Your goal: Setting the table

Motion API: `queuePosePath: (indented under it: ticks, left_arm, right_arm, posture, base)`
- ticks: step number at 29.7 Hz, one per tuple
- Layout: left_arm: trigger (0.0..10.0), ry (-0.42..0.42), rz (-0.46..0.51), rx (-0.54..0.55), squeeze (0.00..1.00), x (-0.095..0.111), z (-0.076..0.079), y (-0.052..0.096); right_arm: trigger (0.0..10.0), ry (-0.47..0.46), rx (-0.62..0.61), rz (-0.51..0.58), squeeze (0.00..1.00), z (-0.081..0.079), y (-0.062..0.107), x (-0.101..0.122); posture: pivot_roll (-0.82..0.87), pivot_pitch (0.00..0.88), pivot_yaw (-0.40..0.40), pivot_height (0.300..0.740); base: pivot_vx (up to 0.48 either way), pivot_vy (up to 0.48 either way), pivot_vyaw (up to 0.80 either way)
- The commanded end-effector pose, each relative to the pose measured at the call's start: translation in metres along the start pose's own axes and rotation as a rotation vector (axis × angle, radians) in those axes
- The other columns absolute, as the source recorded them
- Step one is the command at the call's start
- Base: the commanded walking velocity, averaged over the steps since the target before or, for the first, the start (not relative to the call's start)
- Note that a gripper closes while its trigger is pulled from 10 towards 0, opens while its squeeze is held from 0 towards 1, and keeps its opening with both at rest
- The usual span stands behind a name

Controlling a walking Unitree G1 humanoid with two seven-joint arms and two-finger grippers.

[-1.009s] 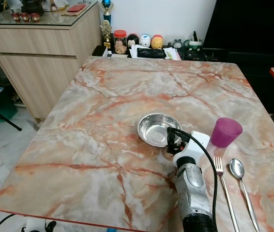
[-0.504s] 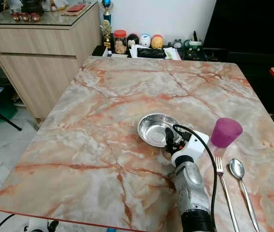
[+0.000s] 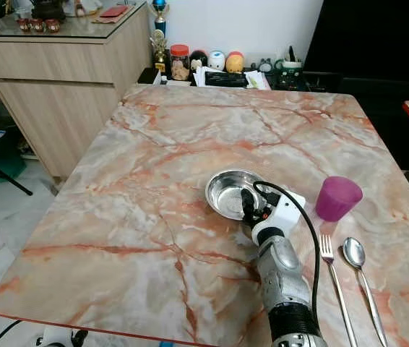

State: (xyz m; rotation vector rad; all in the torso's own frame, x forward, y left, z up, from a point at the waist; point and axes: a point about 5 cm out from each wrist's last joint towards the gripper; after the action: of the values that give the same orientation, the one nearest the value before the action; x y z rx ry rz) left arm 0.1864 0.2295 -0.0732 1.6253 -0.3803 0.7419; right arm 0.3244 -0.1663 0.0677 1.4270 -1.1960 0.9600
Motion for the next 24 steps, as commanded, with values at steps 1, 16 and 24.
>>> queuePosePath:
  ticks: [1, 16, 24]
  left_arm:
    - [10.0, -0.020, 0.006, -0.003, 0.00, 0.0013, 0.0008, -0.0003]
    - [10.0, -0.020, 0.002, -0.001, 0.00, 0.0006, 0.0006, -0.0002]
    - [10.0, -0.023, 0.003, -0.003, 0.00, 0.0009, 0.0020, -0.0003]
  right_arm:
    - [10.0, 0.008, 0.010, -0.032, 0.00, -0.0003, -0.0026, -0.0010]
    - [2.1, 0.010, -0.006, -0.071, 0.00, 0.0007, -0.0028, -0.0085]
    - [0.0, -0.001, -0.005, -0.052, 0.00, -0.0002, -0.0038, -0.0062]
  posture:
    - [0.04, 0.000, -0.014, 0.740]
    - [0.04, 0.000, -0.015, 0.740]
    - [0.04, 0.000, -0.015, 0.740]
  base:
    - [0.000, 0.000, 0.00]
    - [0.000, 0.000, 0.00]
    - [0.000, 0.000, 0.00]
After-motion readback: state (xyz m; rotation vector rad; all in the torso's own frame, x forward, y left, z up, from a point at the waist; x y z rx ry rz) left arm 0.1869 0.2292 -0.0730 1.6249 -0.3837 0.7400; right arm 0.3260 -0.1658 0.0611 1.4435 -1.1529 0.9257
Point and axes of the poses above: a point about 5 cm out from each wrist's last joint towards the gripper, its own y axis pointing back from the gripper into the wrist, its own x axis along the axis of the wrist's last joint, z = x × y, and after that the axes turned 13 degrees about y, right-handed
